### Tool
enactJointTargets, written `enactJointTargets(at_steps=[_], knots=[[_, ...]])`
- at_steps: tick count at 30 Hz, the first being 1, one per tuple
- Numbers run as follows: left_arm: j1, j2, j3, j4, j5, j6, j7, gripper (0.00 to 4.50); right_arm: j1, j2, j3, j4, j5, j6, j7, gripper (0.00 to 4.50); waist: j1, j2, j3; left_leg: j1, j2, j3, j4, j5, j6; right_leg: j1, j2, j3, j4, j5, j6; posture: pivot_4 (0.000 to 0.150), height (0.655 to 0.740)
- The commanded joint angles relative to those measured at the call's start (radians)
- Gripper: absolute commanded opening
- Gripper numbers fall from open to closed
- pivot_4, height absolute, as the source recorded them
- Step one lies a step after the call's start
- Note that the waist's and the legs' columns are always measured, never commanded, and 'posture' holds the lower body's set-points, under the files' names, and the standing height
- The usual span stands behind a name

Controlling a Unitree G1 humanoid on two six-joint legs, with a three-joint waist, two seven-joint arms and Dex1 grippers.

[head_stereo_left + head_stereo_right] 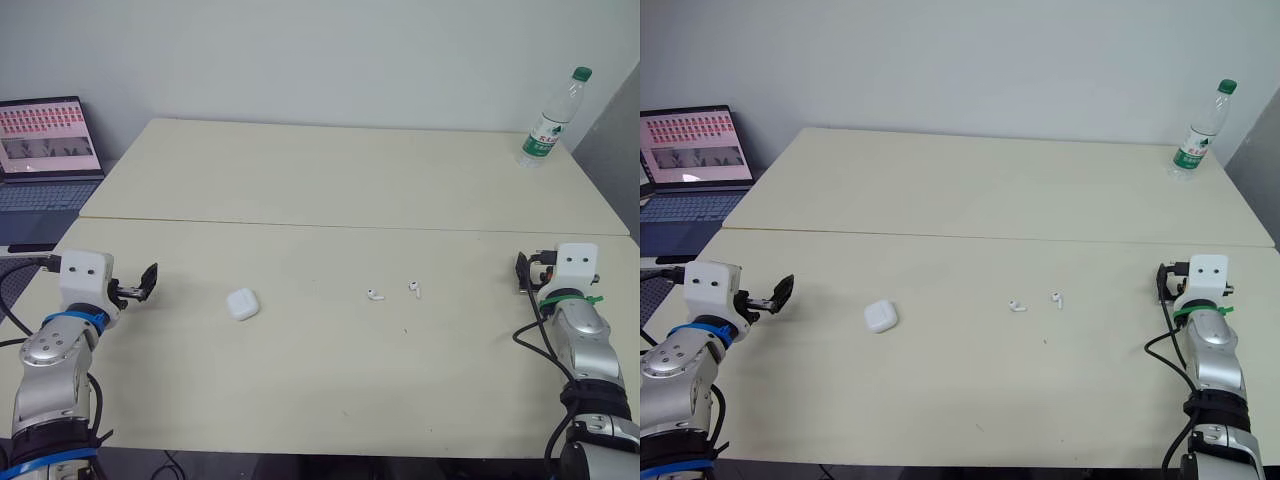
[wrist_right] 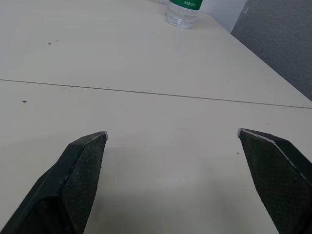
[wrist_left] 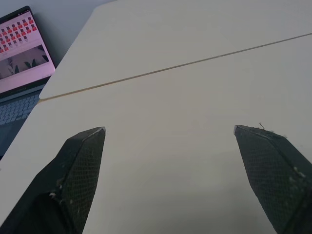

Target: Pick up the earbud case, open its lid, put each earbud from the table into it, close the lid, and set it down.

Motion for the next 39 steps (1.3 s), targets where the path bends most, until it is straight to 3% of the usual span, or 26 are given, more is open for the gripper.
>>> enactJointTargets(at_steps=[1,19,22,25,33,39], knots=[[-0.011,0.024,0.026,-0.026,-0.014,-0.003,0.000,4.43,-0.018,-0.022,-0.016,-0.016,-0.001,-0.027,-0.010,4.50,0.000,0.000,0.000,0.000,0.000,0.000,0.000,0.000,0.000,0.000,0.000,0.000,0.000,0.000,0.000,0.150,0.7400],[-0.018,0.041,0.027,-0.034,-0.036,0.009,-0.018,4.43,-0.013,-0.022,-0.014,-0.030,-0.004,-0.029,-0.014,4.50,0.000,0.000,0.000,0.000,0.000,0.000,0.000,0.000,0.000,0.000,0.000,0.000,0.000,0.000,0.000,0.150,0.7400],[-0.035,0.050,0.043,-0.072,-0.104,0.050,-0.076,4.43,-0.022,-0.035,0.011,-0.050,-0.013,-0.040,0.023,4.50,0.000,0.000,0.000,0.000,0.000,0.000,0.000,0.000,0.000,0.000,0.000,0.000,0.000,0.000,0.000,0.150,0.7400],[-0.045,0.093,0.021,-0.140,-0.175,0.132,-0.193,4.43,-0.054,-0.055,0.056,-0.091,0.005,-0.029,0.126,4.50,-0.002,0.000,0.000,0.000,0.000,0.000,0.000,0.000,0.000,0.000,0.000,0.000,0.000,0.000,0.000,0.150,0.7400],[-0.112,0.240,-0.183,-0.292,-0.301,0.366,-0.566,4.43,-0.217,-0.082,0.278,-0.167,0.100,0.072,0.620,4.50,-0.017,0.000,0.000,0.001,0.000,-0.001,0.000,0.000,0.000,0.000,0.001,-0.001,0.001,0.000,0.000,0.150,0.7400],[-0.119,0.295,-0.354,-0.281,-0.227,0.329,-0.754,4.43,-0.230,-0.037,0.389,-0.398,0.342,0.283,0.962,4.50,-0.015,0.001,0.000,-0.001,0.000,-0.003,-0.001,0.000,0.000,-0.001,0.001,-0.002,0.000,-0.001,-0.001,0.150,0.7400]])
